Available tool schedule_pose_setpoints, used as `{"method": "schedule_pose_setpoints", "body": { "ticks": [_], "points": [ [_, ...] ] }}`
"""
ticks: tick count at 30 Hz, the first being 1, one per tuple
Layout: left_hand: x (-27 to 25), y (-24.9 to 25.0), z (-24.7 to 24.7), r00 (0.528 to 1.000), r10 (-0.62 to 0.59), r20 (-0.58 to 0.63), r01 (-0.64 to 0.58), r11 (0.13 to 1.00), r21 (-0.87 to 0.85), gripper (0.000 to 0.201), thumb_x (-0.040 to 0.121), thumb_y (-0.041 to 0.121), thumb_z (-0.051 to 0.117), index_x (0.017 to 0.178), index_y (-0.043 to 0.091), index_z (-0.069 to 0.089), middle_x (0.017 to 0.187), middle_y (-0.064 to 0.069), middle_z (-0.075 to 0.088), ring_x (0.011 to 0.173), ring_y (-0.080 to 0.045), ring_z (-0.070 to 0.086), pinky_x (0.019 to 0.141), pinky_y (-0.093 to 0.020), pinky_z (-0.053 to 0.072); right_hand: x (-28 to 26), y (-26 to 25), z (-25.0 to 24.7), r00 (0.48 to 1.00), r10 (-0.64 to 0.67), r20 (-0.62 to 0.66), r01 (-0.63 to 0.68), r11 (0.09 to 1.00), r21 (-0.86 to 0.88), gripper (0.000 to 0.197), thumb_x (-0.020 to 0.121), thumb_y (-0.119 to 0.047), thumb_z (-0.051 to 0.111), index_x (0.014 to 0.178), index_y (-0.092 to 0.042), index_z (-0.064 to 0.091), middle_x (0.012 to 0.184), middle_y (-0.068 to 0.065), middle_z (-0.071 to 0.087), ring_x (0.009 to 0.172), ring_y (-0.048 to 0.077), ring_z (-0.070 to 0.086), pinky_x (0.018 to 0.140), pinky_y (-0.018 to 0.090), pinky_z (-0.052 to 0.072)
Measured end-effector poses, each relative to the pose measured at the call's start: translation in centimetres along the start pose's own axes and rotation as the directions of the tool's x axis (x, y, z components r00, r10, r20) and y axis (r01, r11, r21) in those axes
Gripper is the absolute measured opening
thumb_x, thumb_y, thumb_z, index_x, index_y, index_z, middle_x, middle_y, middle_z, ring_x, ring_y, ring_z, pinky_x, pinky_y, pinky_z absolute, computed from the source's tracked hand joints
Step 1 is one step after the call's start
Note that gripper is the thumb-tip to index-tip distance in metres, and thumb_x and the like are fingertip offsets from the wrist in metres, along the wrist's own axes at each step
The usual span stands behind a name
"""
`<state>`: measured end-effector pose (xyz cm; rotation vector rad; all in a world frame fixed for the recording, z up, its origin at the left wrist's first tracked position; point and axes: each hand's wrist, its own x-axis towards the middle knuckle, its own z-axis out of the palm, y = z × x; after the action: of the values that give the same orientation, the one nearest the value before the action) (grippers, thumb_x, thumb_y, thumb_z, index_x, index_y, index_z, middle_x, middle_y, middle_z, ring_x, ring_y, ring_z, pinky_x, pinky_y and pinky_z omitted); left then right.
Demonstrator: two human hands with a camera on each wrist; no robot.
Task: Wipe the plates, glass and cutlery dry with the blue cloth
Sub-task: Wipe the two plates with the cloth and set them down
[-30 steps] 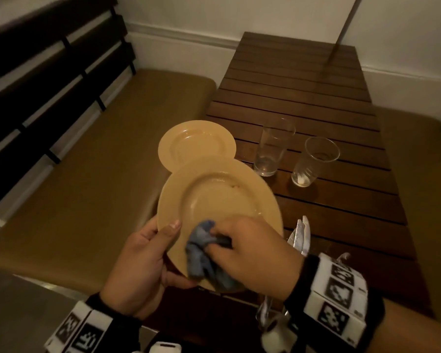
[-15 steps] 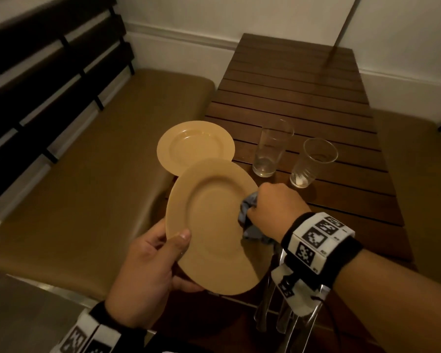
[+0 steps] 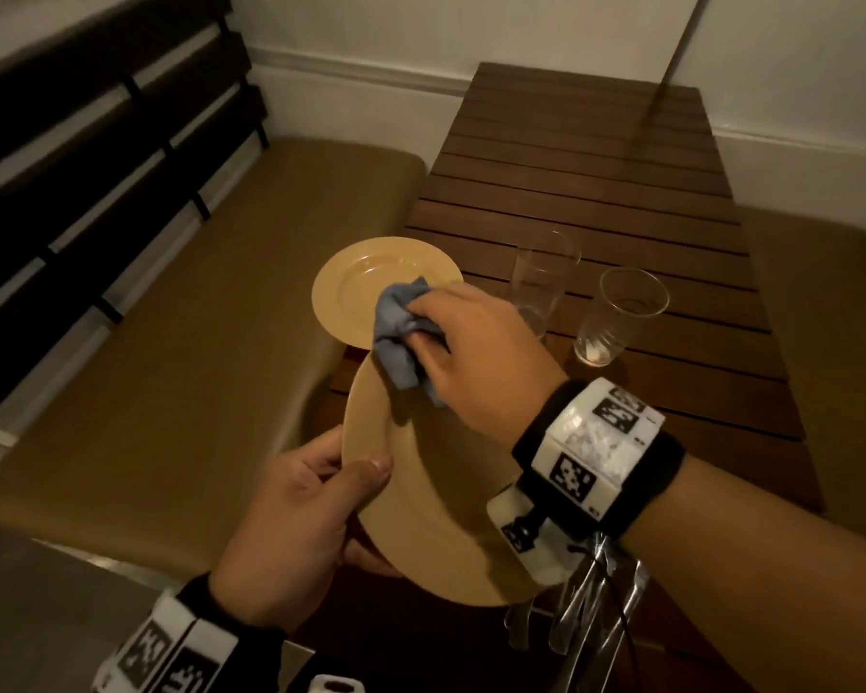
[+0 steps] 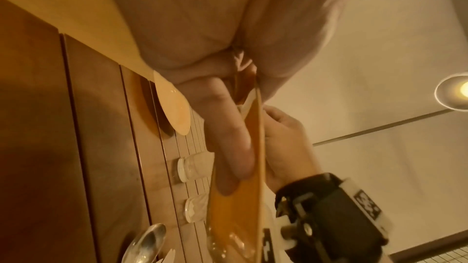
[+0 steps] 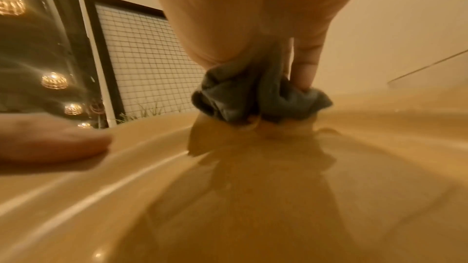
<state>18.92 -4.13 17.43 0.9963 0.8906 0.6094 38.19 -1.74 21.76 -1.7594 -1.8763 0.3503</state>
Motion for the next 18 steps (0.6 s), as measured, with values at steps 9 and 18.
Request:
{"method": "schedule_pose_setpoints", "body": {
  "ticks": [9,18],
  "points": [
    [0.5,0.5,-0.7,0.999,0.031,-0.031,-0.033,0.998,-0.054,0.027,0.084,0.029,0.058,0.103,0.024,0.077,0.101,-0.017,0.076,0.079,-0.034,0.074,0.051,-0.051,0.061,-1.9,3.5,1.0,0.989,0.144,-0.016,-0.145,0.987,-0.064,0.018,0.094,-0.022,0.058,0.109,-0.019,0.066,0.107,0.003,0.062,0.098,0.020,0.058,0.078,0.023,0.035],
    [2.1,1.1,-1.8,0.972,0.071,-0.225,-0.097,0.990,-0.105,0.028,0.091,0.037,0.056,0.104,0.022,0.075,0.090,-0.018,0.076,0.063,-0.034,0.070,0.056,-0.049,0.059,-6.6,-0.2,3.1,0.945,-0.111,0.308,0.082,0.991,0.107,0.012,0.094,-0.029,0.054,0.097,-0.021,0.063,0.101,-0.001,0.055,0.093,0.015,0.053,0.082,0.033,0.047]
  ]
}}
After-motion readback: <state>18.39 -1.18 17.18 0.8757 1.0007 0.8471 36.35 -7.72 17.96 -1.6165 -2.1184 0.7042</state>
